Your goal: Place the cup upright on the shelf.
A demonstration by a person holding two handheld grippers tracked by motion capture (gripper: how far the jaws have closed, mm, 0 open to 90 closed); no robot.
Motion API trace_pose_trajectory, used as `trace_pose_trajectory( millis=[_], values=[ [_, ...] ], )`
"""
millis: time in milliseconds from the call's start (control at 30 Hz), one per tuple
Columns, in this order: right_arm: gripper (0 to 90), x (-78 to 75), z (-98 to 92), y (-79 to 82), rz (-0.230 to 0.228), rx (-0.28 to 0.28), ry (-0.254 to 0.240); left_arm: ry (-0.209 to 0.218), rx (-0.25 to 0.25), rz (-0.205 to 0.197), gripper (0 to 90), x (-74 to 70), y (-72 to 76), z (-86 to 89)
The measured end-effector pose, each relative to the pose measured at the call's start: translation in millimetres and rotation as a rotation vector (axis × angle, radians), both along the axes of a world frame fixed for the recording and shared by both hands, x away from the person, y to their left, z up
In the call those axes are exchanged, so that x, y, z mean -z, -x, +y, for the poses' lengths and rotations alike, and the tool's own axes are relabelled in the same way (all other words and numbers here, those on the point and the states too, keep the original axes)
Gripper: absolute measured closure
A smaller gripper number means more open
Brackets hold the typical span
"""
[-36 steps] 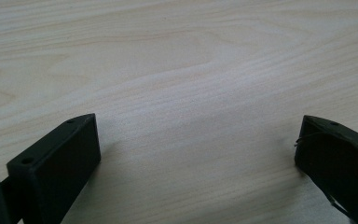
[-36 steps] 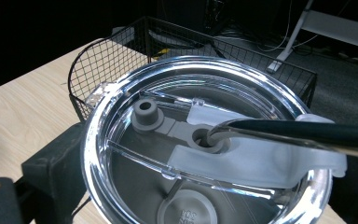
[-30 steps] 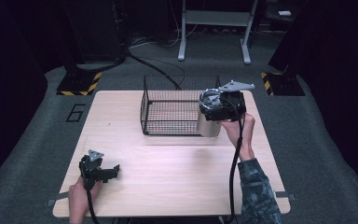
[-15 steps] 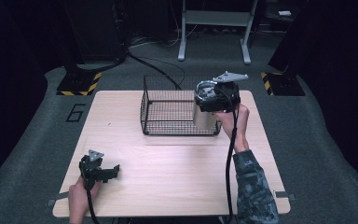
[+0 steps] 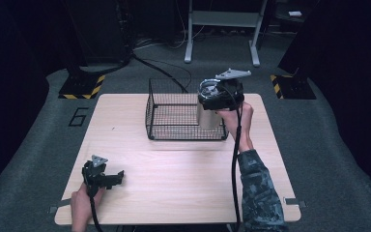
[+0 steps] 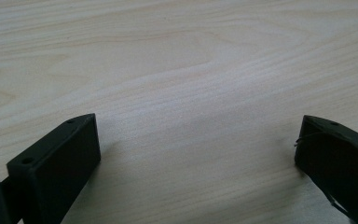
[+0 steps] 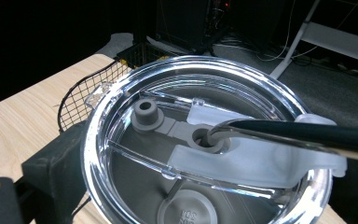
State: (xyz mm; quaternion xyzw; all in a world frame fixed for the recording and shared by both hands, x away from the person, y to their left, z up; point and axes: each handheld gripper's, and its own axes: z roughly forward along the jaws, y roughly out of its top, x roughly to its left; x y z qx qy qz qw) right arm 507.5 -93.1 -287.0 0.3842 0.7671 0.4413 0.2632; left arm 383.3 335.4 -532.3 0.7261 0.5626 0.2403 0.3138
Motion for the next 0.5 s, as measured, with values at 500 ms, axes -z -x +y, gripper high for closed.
trace_pose_trajectory(
  millis=[500],
  values=[
    [3.7, -2.6, 7.1, -15.2, 0.004, 0.009, 0.002, -0.008, 0.007, 0.004, 0.0, -0.3, 0.1, 0.7]
  ],
)
